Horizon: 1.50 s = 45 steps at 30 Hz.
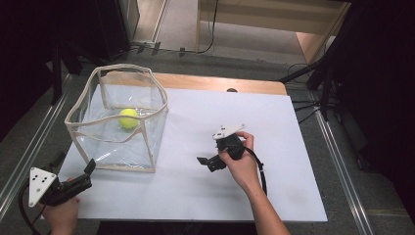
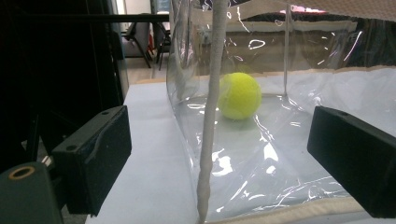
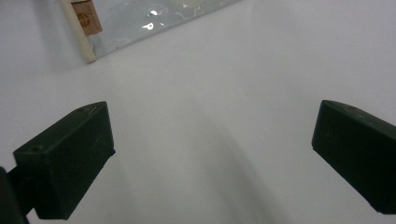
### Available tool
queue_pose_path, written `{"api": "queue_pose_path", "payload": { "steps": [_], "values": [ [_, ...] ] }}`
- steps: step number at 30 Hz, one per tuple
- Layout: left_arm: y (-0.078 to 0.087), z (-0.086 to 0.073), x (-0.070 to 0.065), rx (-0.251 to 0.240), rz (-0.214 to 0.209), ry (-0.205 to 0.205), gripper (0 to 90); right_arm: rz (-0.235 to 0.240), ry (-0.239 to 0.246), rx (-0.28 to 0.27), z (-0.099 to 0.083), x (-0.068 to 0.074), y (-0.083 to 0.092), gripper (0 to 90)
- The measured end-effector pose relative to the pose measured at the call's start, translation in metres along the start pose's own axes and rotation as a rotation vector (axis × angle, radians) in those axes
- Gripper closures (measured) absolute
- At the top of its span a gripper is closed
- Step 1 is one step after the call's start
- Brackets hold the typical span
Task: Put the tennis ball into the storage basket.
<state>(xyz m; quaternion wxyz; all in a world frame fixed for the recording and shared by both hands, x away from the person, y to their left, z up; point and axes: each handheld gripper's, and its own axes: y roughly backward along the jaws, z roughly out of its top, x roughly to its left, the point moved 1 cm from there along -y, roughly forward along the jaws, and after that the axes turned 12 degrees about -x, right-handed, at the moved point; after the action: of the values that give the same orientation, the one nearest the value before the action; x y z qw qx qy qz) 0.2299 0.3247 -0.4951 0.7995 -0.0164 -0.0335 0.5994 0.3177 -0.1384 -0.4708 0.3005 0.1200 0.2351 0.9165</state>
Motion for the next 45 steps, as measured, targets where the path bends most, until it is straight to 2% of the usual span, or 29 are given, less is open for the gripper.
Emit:
{"api": "queue_pose_path", "payload": {
  "steps": [8,19,26,35,45],
  "values": [
    [0.000,0.000,-0.001,0.000,0.001,-0.002,6.8,-0.031,-0.023,-0.054,-0.019,-0.003,0.016,0.0],
    [0.000,0.000,-0.001,-0.001,-0.002,-0.004,6.7,-0.078,-0.045,-0.084,-0.044,-0.009,0.041,0.0],
    [0.000,0.000,-0.001,0.000,-0.002,-0.008,6.8,-0.115,-0.080,-0.119,-0.060,-0.014,0.058,0.0],
    [0.000,0.000,-0.001,0.000,-0.003,-0.012,6.8,-0.159,-0.102,-0.153,-0.075,-0.018,0.077,0.0],
    [0.000,0.000,-0.002,0.004,-0.002,-0.022,6.8,-0.199,-0.130,-0.173,-0.095,-0.022,0.098,0.0]
  ]
}}
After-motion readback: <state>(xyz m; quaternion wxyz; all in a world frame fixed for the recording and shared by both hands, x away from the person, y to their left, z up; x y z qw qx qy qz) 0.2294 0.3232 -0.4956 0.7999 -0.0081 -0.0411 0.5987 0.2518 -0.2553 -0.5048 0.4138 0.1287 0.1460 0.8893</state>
